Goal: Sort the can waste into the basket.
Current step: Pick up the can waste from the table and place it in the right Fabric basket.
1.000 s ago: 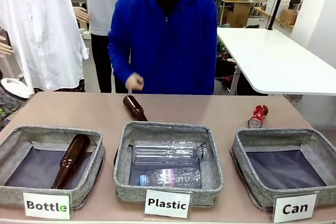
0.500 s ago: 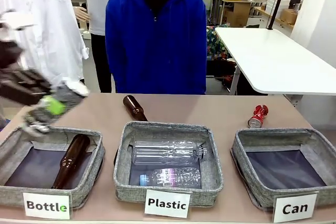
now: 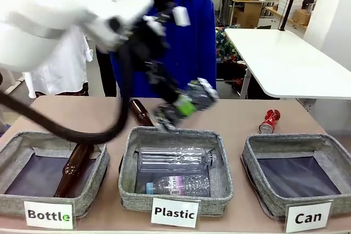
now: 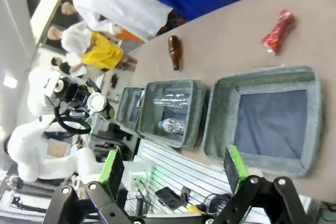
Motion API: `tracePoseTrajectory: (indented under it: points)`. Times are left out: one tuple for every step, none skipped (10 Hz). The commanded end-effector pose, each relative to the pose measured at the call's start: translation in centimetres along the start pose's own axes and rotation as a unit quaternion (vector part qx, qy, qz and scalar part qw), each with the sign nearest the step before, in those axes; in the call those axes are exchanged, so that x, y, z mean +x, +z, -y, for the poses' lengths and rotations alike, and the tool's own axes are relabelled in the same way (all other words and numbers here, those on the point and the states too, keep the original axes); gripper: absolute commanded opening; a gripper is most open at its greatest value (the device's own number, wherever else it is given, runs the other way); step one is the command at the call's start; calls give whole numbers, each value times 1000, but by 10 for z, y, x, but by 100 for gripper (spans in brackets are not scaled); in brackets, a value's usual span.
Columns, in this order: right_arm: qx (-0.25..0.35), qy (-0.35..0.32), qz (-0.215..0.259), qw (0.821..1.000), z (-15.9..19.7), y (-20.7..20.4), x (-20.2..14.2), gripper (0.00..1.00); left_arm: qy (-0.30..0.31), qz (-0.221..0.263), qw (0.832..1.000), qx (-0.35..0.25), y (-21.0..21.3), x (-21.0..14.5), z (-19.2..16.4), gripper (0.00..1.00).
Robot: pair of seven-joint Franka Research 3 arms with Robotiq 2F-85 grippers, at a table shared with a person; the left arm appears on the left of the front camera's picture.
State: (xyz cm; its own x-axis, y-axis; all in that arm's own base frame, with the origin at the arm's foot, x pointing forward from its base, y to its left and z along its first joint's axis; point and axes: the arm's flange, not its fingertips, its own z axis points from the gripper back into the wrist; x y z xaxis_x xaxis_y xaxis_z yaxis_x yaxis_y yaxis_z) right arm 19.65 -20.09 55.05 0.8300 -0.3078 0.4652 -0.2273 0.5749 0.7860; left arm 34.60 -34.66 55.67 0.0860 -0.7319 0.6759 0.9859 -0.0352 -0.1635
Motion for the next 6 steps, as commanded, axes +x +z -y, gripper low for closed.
tracePoseTrajectory:
  points:
    - [-32, -9, 36, 999, 6, 35, -15, 100, -9, -14, 1000, -2, -45, 33, -27, 34]
    - [-30, -8, 42, 999, 9, 44, -20, 100, -12, -9, 1000, 11, -74, 55, -32, 34]
    - [-35, -12, 51, 998, 16, 49, -24, 100, 13, -17, 1000, 2, -76, 55, -41, 34]
    - [-26, -1, 39, 999, 2, 43, -19, 100, -17, -1, 1000, -6, -70, 41, -16, 34]
    - [-26, -1, 39, 999, 2, 43, -19, 100, -17, -1, 1000, -6, -70, 41, -16, 34]
    - [-26, -1, 39, 999, 2, 43, -19, 100, -17, -1, 1000, -6, -70, 41, -16, 34]
